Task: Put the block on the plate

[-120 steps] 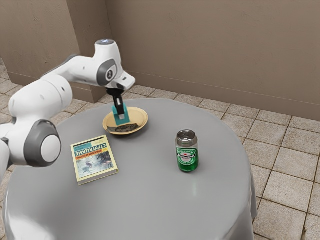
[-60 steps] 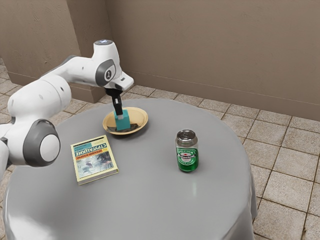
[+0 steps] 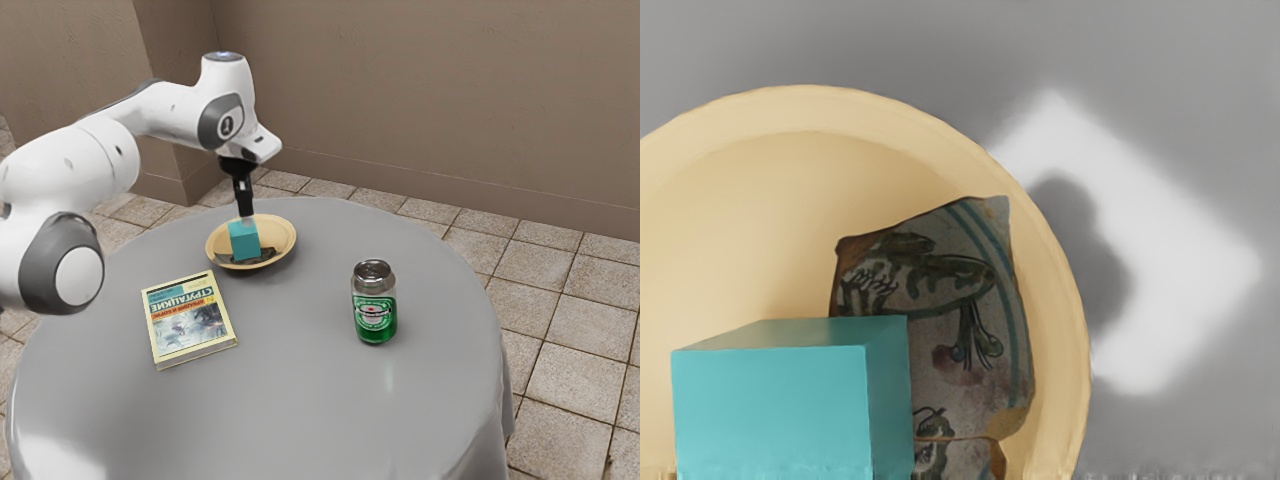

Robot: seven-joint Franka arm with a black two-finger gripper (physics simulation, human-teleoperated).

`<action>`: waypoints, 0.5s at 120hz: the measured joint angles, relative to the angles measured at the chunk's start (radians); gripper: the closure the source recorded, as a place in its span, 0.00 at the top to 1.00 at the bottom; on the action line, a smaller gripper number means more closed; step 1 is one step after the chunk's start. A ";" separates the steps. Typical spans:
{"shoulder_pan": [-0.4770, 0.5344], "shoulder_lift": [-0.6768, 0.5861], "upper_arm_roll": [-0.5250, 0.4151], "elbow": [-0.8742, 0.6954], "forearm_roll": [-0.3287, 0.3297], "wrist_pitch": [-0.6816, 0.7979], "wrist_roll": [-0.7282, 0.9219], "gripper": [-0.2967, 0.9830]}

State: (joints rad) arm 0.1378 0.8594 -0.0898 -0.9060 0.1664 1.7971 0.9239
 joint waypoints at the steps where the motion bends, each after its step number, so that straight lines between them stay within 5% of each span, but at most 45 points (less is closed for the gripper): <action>1: 0.000 -0.006 0.000 -0.007 0.000 0.000 -0.004 0.76; 60: 0.005 -0.303 0.071 -0.350 -0.041 0.000 -0.312 0.77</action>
State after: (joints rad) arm 0.1432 0.5563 -0.0192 -1.2564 0.1258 1.7969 0.6116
